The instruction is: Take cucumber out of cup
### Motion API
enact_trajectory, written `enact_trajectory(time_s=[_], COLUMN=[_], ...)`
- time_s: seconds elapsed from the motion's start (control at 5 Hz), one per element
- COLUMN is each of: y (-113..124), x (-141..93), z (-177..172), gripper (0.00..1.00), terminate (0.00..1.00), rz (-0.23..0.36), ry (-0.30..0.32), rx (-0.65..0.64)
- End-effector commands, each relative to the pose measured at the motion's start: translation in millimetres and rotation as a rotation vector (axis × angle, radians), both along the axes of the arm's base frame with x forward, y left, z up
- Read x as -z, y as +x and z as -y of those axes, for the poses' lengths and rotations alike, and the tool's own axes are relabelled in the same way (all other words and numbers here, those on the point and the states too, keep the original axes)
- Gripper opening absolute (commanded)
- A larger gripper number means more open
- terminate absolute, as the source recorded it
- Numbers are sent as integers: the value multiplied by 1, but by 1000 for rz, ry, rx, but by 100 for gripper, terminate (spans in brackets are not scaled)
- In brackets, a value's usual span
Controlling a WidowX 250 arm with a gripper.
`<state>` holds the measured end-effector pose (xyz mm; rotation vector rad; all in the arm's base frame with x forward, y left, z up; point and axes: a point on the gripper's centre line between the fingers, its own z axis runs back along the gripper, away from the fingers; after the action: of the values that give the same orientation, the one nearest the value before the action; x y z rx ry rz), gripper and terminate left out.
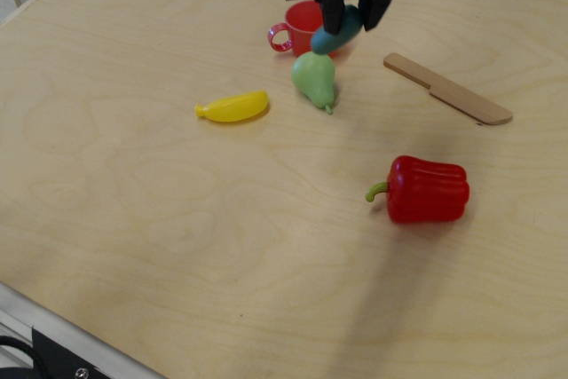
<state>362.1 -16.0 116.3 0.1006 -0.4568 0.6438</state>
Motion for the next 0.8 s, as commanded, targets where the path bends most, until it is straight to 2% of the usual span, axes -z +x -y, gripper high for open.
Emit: enact_trajectory(time_s=[0.0, 0.4, 0.6], y=[-61, -103, -119], x=[-1, 27, 30], z=[8, 17, 25], gripper=[0, 0, 0], terminate=[0, 0, 0], rz=[-6, -70, -55], ry=[14, 7, -23], rx=[24, 29, 41])
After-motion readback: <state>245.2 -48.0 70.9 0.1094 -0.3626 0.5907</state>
